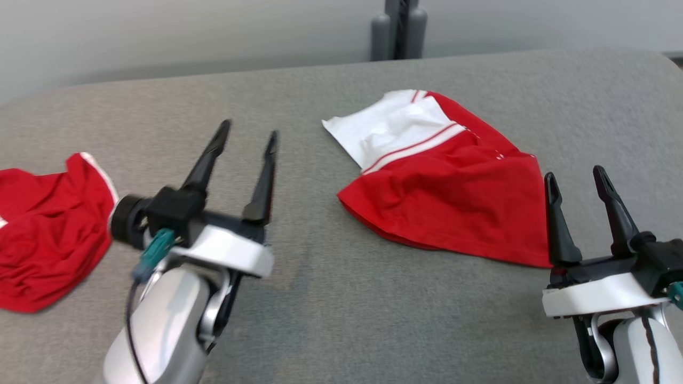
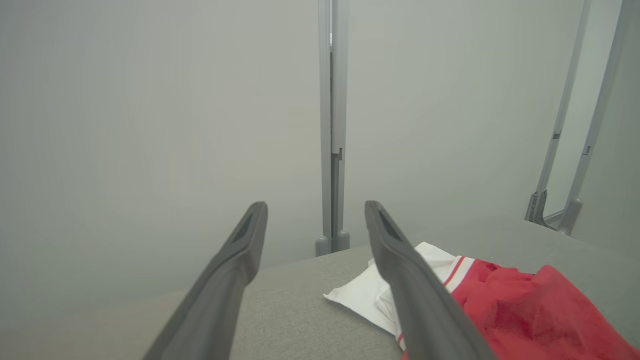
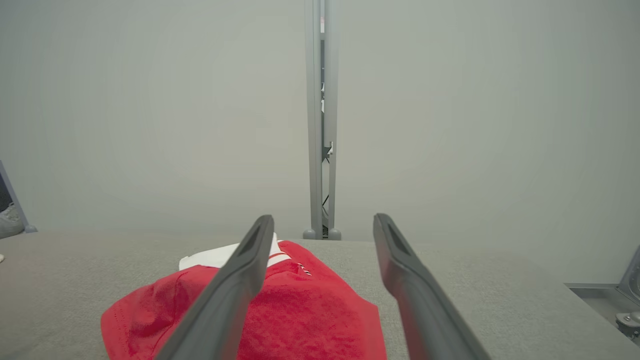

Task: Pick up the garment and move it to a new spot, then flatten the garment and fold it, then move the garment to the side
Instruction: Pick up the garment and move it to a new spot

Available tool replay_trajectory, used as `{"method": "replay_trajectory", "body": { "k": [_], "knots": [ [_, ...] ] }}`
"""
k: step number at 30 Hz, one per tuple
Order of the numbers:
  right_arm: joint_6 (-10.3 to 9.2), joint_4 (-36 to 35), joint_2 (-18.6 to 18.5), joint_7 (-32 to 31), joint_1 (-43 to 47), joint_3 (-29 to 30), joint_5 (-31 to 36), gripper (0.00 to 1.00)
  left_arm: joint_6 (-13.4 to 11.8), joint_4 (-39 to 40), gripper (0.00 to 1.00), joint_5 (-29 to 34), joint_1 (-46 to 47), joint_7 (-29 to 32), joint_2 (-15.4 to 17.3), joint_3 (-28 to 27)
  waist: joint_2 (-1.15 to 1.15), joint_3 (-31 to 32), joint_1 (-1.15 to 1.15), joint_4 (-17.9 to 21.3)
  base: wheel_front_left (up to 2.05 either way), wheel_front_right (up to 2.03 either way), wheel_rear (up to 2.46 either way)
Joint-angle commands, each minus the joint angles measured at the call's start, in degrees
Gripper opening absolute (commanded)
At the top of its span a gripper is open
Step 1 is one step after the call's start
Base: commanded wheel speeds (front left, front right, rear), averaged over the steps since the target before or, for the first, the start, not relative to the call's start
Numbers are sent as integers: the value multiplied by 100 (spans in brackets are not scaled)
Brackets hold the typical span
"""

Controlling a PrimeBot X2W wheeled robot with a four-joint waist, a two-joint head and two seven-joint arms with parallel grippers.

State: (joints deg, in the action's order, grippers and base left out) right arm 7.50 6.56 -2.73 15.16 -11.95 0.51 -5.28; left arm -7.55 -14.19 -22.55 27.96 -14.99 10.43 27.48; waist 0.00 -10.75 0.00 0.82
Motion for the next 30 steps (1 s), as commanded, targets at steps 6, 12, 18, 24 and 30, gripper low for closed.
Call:
{"method": "replay_trajectory", "body": {
  "k": [6,12,18,24,30],
  "knots": [
    [-2,24,-33,7,293,-122,84,100,75,484,100,589,-1227,-21,176,-788,0,556,0,-564,0,0,0],
    [-2,46,-31,7,453,-197,-81,100,108,874,100,795,-2168,-21,-290,-1510,0,754,0,-638,0,0,0],
    [-2,78,-31,7,559,-272,-101,100,304,980,100,1060,-2679,-21,-626,-1952,0,869,0,-633,0,0,0],
    [-2,66,-31,7,542,-248,-139,100,533,1000,100,1351,-2729,-21,-711,-2095,0,861,0,-590,0,0,0],
    [-2,93,-31,7,493,-206,-157,100,608,974,100,1463,-2670,-21,-744,-2154,0,803,0,-538,0,0,0]
  ]
}}
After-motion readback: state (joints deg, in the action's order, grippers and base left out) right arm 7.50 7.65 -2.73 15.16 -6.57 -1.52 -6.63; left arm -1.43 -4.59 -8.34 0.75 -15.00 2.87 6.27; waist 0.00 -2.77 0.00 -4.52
